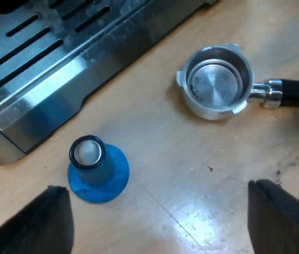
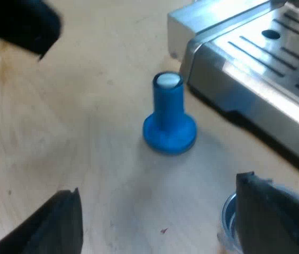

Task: Grind coffee beans and then tamp

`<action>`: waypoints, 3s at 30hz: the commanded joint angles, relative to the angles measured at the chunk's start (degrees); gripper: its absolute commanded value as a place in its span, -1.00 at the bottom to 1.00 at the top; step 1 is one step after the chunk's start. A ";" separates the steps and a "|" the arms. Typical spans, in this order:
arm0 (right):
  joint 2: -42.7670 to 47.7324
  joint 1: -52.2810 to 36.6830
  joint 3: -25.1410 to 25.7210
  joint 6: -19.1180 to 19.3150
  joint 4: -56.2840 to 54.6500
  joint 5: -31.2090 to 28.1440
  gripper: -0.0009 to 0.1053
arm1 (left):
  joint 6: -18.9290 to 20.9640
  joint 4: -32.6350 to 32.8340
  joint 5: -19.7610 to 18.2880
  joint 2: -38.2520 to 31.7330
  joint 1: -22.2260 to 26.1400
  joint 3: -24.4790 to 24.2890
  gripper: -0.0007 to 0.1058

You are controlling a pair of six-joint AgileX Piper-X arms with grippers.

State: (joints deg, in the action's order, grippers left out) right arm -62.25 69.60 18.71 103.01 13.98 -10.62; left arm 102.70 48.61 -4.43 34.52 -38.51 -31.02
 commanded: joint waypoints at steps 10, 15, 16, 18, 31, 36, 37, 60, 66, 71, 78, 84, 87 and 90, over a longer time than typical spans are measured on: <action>-6.17 4.18 0.26 -1.26 9.09 -6.25 0.18 | 2.06 -5.32 3.41 6.85 0.90 -0.62 0.31; -8.45 4.18 0.26 -1.51 12.02 -7.24 0.18 | 2.06 -5.68 3.24 9.48 5.00 -0.62 0.31; -8.66 4.18 0.26 -2.17 12.02 -7.24 0.18 | 1.95 -6.04 2.12 10.14 6.36 -0.62 0.31; -8.98 4.18 0.26 -3.02 12.21 -7.40 0.18 | 1.78 -6.74 0.05 11.16 8.35 -0.62 0.31; -9.02 4.18 0.26 -3.02 13.23 -7.58 0.18 | 0.02 -10.45 -1.74 21.39 10.22 -0.62 0.31; -9.02 4.18 0.26 -3.02 13.23 -7.58 0.18 | -0.10 -12.84 -1.88 24.66 10.22 -0.62 0.31; -9.02 4.18 0.26 -3.02 13.23 -7.58 0.18 | -0.10 -13.18 -2.02 25.58 10.22 -0.62 0.31; -9.02 4.18 0.26 -3.02 13.23 -7.58 0.18 | -1.31 -18.03 -4.87 36.97 10.22 -0.62 0.31; -9.02 4.18 0.26 -2.79 13.23 -7.58 0.18 | -1.26 -16.08 -4.87 36.95 10.22 -0.62 -0.23; -9.02 4.18 0.26 -2.79 13.23 -7.58 0.18 | -1.26 -13.63 -4.87 36.95 10.22 -0.62 -0.91; -9.02 4.18 0.26 -2.79 13.23 -7.58 0.18 | -1.41 -11.20 -4.50 34.72 10.22 -0.91 -0.98; -9.02 4.18 0.26 -2.79 13.23 -7.58 0.18 | -1.41 -8.59 -4.33 25.79 10.22 -0.91 -0.98; -9.02 4.18 0.26 -2.79 13.23 -7.58 0.18 | -1.41 -6.56 -4.33 20.09 10.22 -0.91 -0.98; -9.02 4.18 0.26 -2.79 13.23 -7.58 0.18 | -1.41 -3.99 -4.33 14.64 10.22 -0.91 -0.98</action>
State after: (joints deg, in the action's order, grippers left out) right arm -71.38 73.70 18.71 99.85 26.78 -17.89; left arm 101.44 43.11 -9.26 51.39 -28.23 -31.62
